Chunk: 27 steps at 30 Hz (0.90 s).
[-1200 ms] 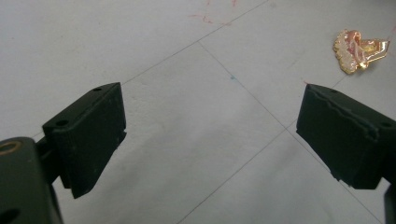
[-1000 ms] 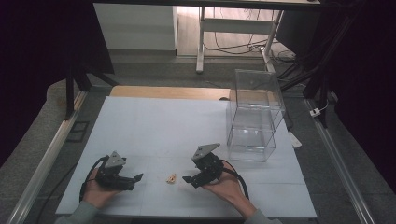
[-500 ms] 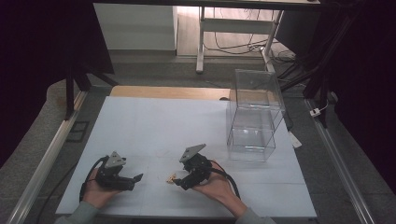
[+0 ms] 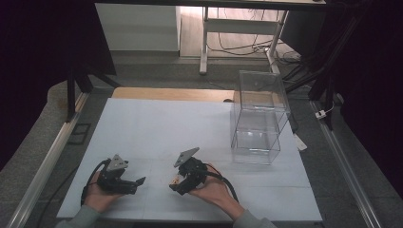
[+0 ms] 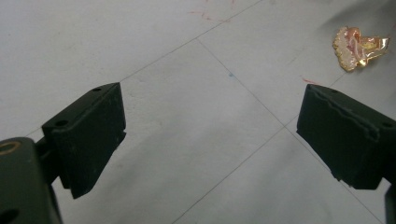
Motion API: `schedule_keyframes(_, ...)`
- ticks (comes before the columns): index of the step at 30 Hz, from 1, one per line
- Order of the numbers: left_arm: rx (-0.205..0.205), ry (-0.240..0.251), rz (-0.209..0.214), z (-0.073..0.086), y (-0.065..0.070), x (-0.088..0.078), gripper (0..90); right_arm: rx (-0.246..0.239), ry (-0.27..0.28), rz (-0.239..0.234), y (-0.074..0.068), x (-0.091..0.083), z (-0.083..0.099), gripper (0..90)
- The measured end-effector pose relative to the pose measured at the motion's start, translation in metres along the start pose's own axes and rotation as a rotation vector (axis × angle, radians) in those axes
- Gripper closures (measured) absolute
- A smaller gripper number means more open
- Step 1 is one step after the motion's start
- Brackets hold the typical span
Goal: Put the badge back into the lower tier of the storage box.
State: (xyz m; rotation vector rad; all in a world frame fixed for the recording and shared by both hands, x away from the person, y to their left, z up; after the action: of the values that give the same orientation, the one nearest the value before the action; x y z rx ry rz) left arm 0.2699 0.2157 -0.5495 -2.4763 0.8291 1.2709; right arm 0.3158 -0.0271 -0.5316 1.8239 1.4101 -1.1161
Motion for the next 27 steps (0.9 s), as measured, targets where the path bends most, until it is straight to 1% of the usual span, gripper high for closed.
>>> schedule_keyframes(10, 0.003, 0.000, -0.001, 0.000, 0.001, 0.000, 8.1, -0.015, -0.023, -0.009, -0.003, 0.009, -0.008, 22.8)
schedule_keyframes(12, 0.003, 0.001, -0.002, 0.000, 0.001, 0.000, 8.1, -0.008, -0.026, -0.014, -0.005, 0.011, -0.010, 23.1)
schedule_keyframes(13, 0.003, 0.002, -0.002, 0.000, 0.001, 0.000, 8.1, -0.020, -0.026, -0.013, -0.005, 0.013, -0.010, 23.2)
schedule_keyframes(15, 0.003, 0.001, -0.002, 0.000, 0.001, 0.000, 8.1, -0.028, -0.039, -0.012, -0.006, 0.014, -0.011, 23.7)
schedule_keyframes(16, 0.004, 0.001, -0.002, 0.000, 0.001, 0.000, 8.1, -0.036, -0.043, -0.008, -0.006, 0.015, -0.012, 24.2)
schedule_keyframes(17, 0.003, 0.001, -0.002, 0.000, 0.001, 0.000, 8.1, -0.032, -0.044, -0.006, -0.007, 0.016, -0.012, 24.8)
schedule_keyframes(18, 0.002, 0.001, -0.003, 0.001, 0.001, 0.000, 8.1, -0.038, -0.047, -0.005, -0.008, 0.017, -0.013, 26.6)
schedule_keyframes(22, 0.001, 0.001, -0.005, 0.001, 0.000, -0.001, 8.1, -0.045, -0.049, -0.001, -0.007, 0.019, -0.013, 29.1)
schedule_keyframes(23, 0.001, 0.003, -0.004, 0.001, 0.000, -0.001, 8.1, -0.040, -0.058, 0.001, -0.008, 0.019, -0.012, 30.0)
schedule_keyframes(24, 0.001, 0.003, -0.004, 0.001, 0.000, -0.001, 8.1, -0.044, -0.066, 0.007, -0.007, 0.019, -0.012, 31.9)
schedule_keyframes(27, 0.002, 0.003, -0.005, 0.001, 0.000, -0.002, 8.1, -0.047, -0.077, 0.011, -0.007, 0.019, -0.012, 33.9)
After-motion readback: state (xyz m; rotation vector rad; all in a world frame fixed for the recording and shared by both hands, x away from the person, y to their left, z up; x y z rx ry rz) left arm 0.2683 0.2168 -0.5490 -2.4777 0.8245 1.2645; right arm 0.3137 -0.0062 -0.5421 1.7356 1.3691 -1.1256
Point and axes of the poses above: each handheld gripper's, and its own axes: x roughly forward along the jaws, z roughly out of its underside, y roughly to its right, the point moved 3 cm from there along x, roughly forward along the jaws, and after that the axes turned 8 degrees about -y, right-handed, at the moved point
